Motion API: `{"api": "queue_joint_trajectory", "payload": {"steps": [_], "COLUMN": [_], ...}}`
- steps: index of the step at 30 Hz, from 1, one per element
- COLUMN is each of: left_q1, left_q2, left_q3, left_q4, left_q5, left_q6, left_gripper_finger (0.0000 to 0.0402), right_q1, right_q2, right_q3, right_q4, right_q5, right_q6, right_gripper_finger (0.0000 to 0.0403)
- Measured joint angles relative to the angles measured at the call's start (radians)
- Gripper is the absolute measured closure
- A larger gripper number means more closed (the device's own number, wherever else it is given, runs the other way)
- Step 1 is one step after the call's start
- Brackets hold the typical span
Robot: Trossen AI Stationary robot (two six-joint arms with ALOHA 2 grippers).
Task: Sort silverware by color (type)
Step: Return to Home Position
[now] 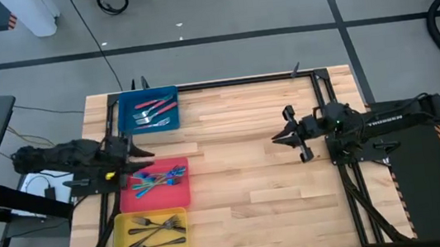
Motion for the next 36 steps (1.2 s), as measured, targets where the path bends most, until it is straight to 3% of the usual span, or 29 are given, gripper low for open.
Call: {"api": "queue_joint_trajectory", "payload": {"steps": [6,14,22,25,36], "left_q1": [0.0,0.0,0.0,0.0,0.0], "left_q2": [-0.001,-0.001,-0.001,-0.001,-0.001], "left_q3": [-0.123,-0.268,-0.346,-0.376,-0.39], "left_q4": [0.182,0.269,0.326,0.368,0.398], "left_q5": [-0.002,-0.003,-0.003,-0.002,-0.001], "left_q6": [0.03,0.071,0.067,0.067,0.069], "left_gripper_finger": [0.0278,0.0278,0.0278,0.0278,0.0278], "right_q1": [0.0,0.0,0.0,0.0,0.0], "right_q2": [-0.011,-0.009,-0.009,-0.001,0.088], "right_q3": [-0.058,-0.116,-0.126,-0.126,-0.134], "right_q4": [0.038,0.045,0.009,-0.016,-0.054], "right_q5": [-0.001,-0.001,-0.006,-0.059,-0.108], "right_q6": [-0.007,-0.02,-0.061,-0.064,-0.066], "right_gripper_finger": [0.036,0.036,0.036,0.036,0.036]}}
